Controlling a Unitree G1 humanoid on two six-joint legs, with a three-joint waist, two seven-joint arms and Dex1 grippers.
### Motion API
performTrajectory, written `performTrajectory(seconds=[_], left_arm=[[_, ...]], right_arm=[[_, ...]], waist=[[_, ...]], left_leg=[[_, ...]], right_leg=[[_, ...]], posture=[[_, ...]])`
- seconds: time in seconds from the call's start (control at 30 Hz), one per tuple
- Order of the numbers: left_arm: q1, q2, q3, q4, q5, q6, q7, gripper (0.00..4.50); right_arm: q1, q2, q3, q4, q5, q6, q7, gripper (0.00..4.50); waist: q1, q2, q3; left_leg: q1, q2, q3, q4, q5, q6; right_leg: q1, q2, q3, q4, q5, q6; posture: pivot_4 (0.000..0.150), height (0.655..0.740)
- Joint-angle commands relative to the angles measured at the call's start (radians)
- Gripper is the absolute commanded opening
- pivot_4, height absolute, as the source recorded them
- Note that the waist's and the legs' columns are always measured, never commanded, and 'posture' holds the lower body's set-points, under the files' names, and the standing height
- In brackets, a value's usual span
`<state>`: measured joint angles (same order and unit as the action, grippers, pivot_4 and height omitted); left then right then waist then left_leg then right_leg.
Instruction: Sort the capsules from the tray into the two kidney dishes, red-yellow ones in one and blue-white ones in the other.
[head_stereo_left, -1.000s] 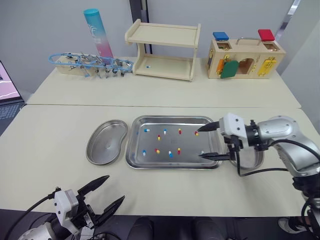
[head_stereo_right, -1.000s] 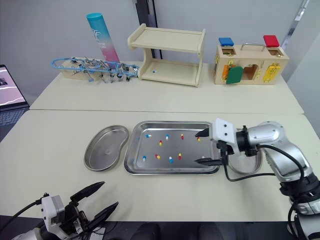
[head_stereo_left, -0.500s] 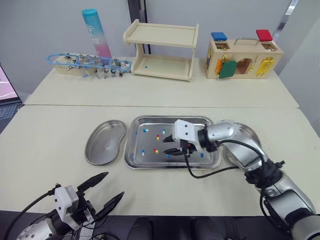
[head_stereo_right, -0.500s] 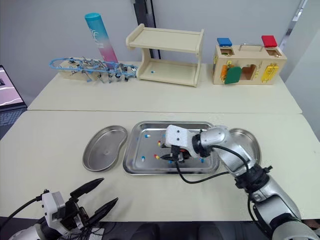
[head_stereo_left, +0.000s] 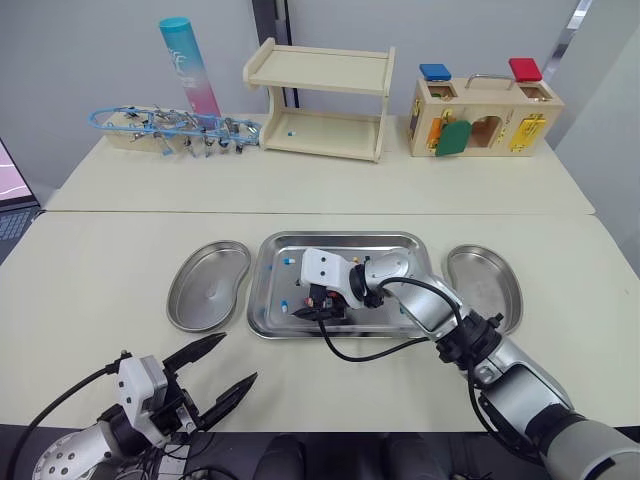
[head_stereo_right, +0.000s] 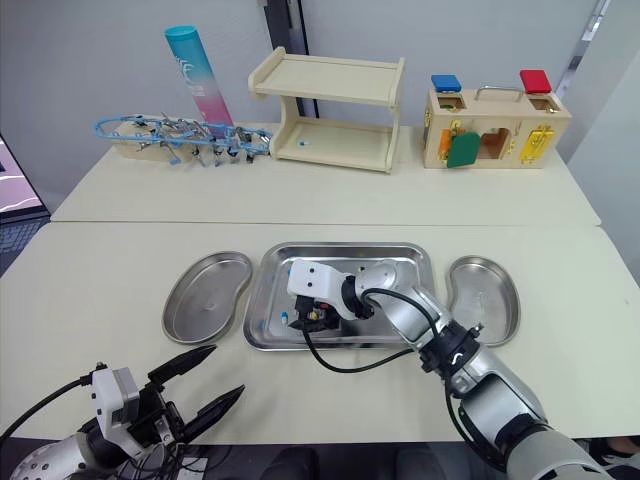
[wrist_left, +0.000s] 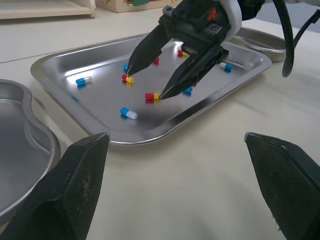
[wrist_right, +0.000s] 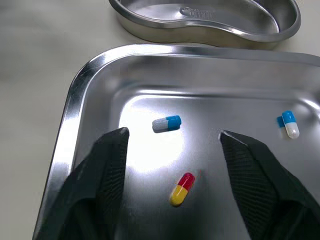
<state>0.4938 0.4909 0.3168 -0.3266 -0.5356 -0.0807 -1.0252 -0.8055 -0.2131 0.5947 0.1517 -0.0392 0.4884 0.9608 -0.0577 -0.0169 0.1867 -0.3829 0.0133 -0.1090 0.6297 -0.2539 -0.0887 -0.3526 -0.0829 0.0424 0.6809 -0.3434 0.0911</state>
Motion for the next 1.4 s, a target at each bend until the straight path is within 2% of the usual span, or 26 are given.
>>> performTrajectory(seconds=[0.03,0.5,0.73,0.87,1.17,1.4], left_arm=[[0.003,0.016,-0.001,-0.064,-0.021,0.030,0.027,4.50],[-0.012,0.051,0.005,-0.220,-0.050,0.186,0.128,4.50],[-0.003,0.047,0.023,-0.207,-0.053,0.199,0.147,4.50],[-0.013,0.055,0.022,-0.139,-0.024,0.161,0.112,4.50],[-0.044,0.071,0.007,-0.129,-0.027,0.140,0.072,4.50],[-0.015,0.044,-0.011,-0.063,0.016,0.070,0.044,4.50]], right_arm=[[-0.027,0.021,0.016,0.004,-0.015,-0.044,0.018,3.22],[-0.126,0.164,0.019,0.343,-0.086,-0.207,0.018,3.22],[-0.130,0.166,-0.002,0.365,-0.090,-0.225,0.037,3.22],[-0.139,0.172,-0.024,0.365,-0.084,-0.234,0.031,3.22],[-0.127,0.164,-0.020,0.360,-0.096,-0.256,0.057,3.22],[-0.128,0.178,-0.011,0.419,-0.120,-0.321,0.045,3.22]], waist=[[0.000,0.000,0.000],[-0.002,0.000,0.000],[-0.002,0.000,0.000],[-0.002,0.000,0.000],[-0.002,0.000,0.000],[-0.005,0.000,0.000]], left_leg=[[0.000,0.000,0.000,0.000,0.000,0.000],[0.000,0.000,0.000,0.000,0.000,0.000],[0.000,0.000,0.000,0.000,0.000,0.000],[0.000,0.000,0.000,0.000,0.000,0.000],[0.000,0.000,0.000,-0.001,0.000,0.000],[0.000,0.001,0.000,-0.001,0.000,0.000]], right_leg=[[0.000,0.000,0.000,0.000,0.000,0.000],[-0.001,0.001,0.000,0.000,0.000,0.000],[-0.001,0.001,0.001,0.000,0.000,0.000],[-0.001,0.001,0.000,0.000,0.000,0.000],[-0.001,0.001,0.001,0.000,0.000,0.000],[-0.001,0.001,0.001,0.000,0.000,0.000]], posture=[[0.150,0.7400],[0.150,0.7400],[0.150,0.7400],[0.150,0.7400],[0.150,0.7400],[0.150,0.7400]])
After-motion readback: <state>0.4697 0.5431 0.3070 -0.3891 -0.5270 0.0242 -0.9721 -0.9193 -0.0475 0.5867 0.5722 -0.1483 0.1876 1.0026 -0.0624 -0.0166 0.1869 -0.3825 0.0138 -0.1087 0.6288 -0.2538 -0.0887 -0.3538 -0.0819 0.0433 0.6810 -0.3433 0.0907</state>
